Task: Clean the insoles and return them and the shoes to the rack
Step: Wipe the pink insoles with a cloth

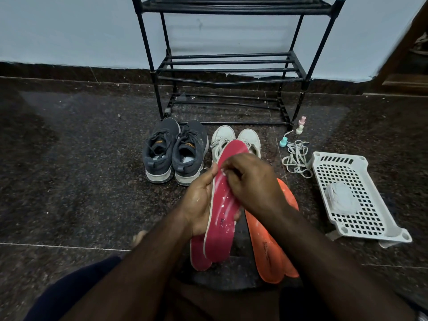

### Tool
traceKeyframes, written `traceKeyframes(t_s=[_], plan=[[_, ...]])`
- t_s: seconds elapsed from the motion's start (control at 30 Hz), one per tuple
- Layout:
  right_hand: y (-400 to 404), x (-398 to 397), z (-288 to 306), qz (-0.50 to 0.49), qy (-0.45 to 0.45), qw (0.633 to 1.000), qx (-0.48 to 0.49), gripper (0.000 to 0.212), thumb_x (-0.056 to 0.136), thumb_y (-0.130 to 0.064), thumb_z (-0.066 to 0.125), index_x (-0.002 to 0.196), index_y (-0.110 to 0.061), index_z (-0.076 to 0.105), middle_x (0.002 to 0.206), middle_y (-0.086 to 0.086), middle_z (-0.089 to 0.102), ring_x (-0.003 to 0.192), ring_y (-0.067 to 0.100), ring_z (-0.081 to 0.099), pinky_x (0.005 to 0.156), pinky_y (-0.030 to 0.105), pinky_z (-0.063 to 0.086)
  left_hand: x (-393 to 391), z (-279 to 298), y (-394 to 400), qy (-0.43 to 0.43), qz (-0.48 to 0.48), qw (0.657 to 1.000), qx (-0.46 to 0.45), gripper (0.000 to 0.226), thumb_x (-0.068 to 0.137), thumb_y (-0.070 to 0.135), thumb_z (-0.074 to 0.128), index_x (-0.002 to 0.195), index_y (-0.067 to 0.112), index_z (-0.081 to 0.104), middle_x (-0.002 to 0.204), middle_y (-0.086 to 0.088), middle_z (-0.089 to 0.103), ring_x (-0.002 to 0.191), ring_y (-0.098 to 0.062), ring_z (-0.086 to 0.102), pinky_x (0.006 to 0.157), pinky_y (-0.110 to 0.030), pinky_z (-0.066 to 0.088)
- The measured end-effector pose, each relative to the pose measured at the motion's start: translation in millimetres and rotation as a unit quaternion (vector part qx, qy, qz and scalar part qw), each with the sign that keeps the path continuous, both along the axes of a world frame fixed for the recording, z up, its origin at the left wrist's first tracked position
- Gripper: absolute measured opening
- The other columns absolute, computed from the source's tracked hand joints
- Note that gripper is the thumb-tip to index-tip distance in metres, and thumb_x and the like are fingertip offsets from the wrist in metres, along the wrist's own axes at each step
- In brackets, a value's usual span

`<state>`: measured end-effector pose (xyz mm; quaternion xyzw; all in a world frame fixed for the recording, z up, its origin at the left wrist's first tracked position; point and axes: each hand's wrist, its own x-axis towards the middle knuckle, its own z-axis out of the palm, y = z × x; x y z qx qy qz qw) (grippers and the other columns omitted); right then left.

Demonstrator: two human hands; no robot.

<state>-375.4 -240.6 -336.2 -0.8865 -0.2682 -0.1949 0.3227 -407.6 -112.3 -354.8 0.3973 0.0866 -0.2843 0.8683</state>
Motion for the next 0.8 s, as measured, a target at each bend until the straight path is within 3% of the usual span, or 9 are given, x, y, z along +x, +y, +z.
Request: traceKeyframes(t_s=[0.07, 0.2, 0.43, 0.67, 0.8], plan=[[-8.3, 9.0, 2.2, -0.044, -0.009, 0.999, 0.015, 0.010, 0.081, -0.004, 0.061, 0.085, -0.010, 0.067, 0.084, 0.005, 0.066, 0.081, 0.023, 0.060, 0.076, 0.036, 0.048, -1.9, 1.1, 0.5, -0.004, -0.016, 1.000, 0.011, 0.062, 0.096, 0.059, 0.037, 0.100, 0.012, 0.076, 0.081, -0.013, 0.068, 0.067, -0.027, 0.065, 0.058, -0.035, 0.050], [-21.3, 18.9, 7.9, -0.116, 0.027, 0.991, 0.055, 0.015, 0.085, -0.002, 0.061, 0.091, -0.012, 0.069, 0.088, -0.001, 0.065, 0.082, 0.012, 0.057, 0.077, 0.027, 0.045, -5.1, 1.2, -0.7, -0.012, -0.042, 0.999, 0.022, 0.065, 0.097, 0.059, 0.034, 0.114, 0.009, 0.072, 0.096, -0.016, 0.069, 0.078, -0.028, 0.068, 0.058, -0.034, 0.050], [1.7, -8.8, -2.8, -0.003, 0.050, 0.998, 0.044, 0.014, 0.080, 0.001, 0.065, 0.085, -0.011, 0.070, 0.084, 0.000, 0.067, 0.080, 0.015, 0.062, 0.076, 0.026, 0.047, 0.7, 3.0, 2.8, -0.004, 0.001, 1.000, 0.006, 0.059, 0.096, 0.058, 0.037, 0.091, 0.013, 0.076, 0.069, -0.009, 0.067, 0.054, -0.024, 0.062, 0.053, -0.034, 0.051], [-17.0, 13.4, 10.4, -0.112, 0.019, 0.991, 0.069, 0.013, 0.084, -0.001, 0.061, 0.088, -0.011, 0.069, 0.085, 0.000, 0.065, 0.080, 0.013, 0.057, 0.073, 0.022, 0.042, -3.5, 5.9, 2.9, -0.013, -0.018, 0.999, 0.030, 0.062, 0.094, 0.057, 0.040, 0.109, 0.007, 0.074, 0.093, -0.016, 0.068, 0.073, -0.029, 0.068, 0.055, -0.033, 0.050], [-11.7, 6.0, 6.6, -0.085, 0.038, 0.994, 0.064, 0.012, 0.088, -0.006, 0.063, 0.094, -0.011, 0.071, 0.090, 0.000, 0.069, 0.083, 0.013, 0.061, 0.077, 0.028, 0.048, -2.9, 3.0, 0.9, -0.003, -0.021, 1.000, 0.021, 0.058, 0.094, 0.056, 0.041, 0.108, 0.010, 0.073, 0.089, -0.014, 0.068, 0.072, -0.029, 0.067, 0.059, -0.036, 0.051]])
